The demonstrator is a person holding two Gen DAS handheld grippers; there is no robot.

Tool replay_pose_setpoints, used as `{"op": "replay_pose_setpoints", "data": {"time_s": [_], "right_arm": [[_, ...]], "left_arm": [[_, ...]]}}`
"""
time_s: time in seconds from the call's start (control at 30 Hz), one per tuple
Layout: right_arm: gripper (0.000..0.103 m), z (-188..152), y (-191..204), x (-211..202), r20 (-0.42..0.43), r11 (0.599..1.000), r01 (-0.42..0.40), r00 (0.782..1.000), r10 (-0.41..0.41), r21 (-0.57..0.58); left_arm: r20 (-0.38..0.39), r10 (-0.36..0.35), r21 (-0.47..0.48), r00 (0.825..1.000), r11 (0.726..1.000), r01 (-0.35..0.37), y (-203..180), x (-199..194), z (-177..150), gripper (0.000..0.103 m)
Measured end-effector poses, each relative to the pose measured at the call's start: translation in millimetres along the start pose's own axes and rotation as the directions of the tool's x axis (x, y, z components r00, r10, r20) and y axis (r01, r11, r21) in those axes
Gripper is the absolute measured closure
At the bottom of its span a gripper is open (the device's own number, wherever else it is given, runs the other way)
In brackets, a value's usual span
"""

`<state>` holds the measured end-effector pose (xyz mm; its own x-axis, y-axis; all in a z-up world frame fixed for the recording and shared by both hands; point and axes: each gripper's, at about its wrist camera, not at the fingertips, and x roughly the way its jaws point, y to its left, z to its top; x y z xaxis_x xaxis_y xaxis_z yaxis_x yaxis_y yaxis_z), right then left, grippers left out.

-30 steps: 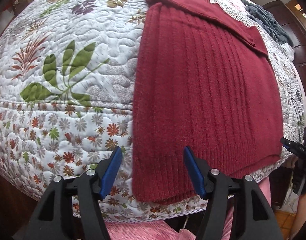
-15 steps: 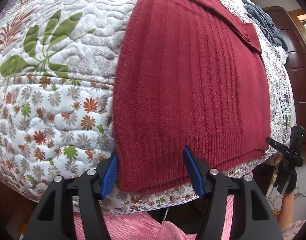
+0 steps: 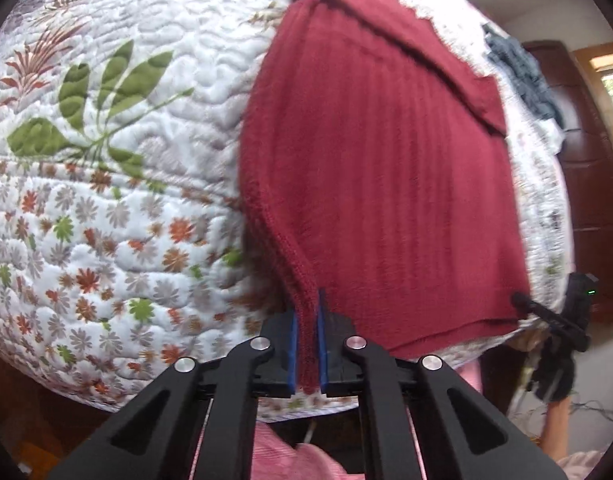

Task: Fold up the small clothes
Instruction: 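Grasp the sweater hem with both tools and lift it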

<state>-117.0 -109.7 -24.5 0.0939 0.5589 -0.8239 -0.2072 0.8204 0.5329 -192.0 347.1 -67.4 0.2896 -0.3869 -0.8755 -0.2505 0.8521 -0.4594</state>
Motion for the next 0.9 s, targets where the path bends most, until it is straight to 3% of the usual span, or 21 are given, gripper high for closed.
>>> {"op": "replay_pose_setpoints", "data": {"time_s": [0.13, 0.3, 0.63, 0.9], "right_arm": [[0.098, 25.5, -3.7, -21.8, 0.08, 0.991, -0.123, 0.99, 0.118, 0.053], [0.098, 68.3, -6.2, -33.2, 0.139, 0.979, -0.193, 0.973, 0.182, 0.068], [0.098, 150.4, -30.7, 0.7, 0.137, 0.97, -0.203, 0.973, 0.185, 0.134], [0.097, 181.6, -66.9, 25.0, 0.115, 0.955, -0.2, 0.977, 0.178, 0.221]], "left_arm": [[0.085, -0.092, 0.012, 0.992, 0.996, 0.091, -5.7, -28.1, 20.4, 0.096], [0.177, -0.122, 0.021, 0.977, 0.993, 0.12, -3.8, -46.0, 57.9, 0.096], [0.233, -0.121, -0.005, 0.965, 0.992, 0.126, 0.5, -22.5, 128.3, 0.096], [0.244, -0.099, -0.053, 0.965, 0.992, 0.115, 16.3, 11.7, 166.5, 0.096]]}}
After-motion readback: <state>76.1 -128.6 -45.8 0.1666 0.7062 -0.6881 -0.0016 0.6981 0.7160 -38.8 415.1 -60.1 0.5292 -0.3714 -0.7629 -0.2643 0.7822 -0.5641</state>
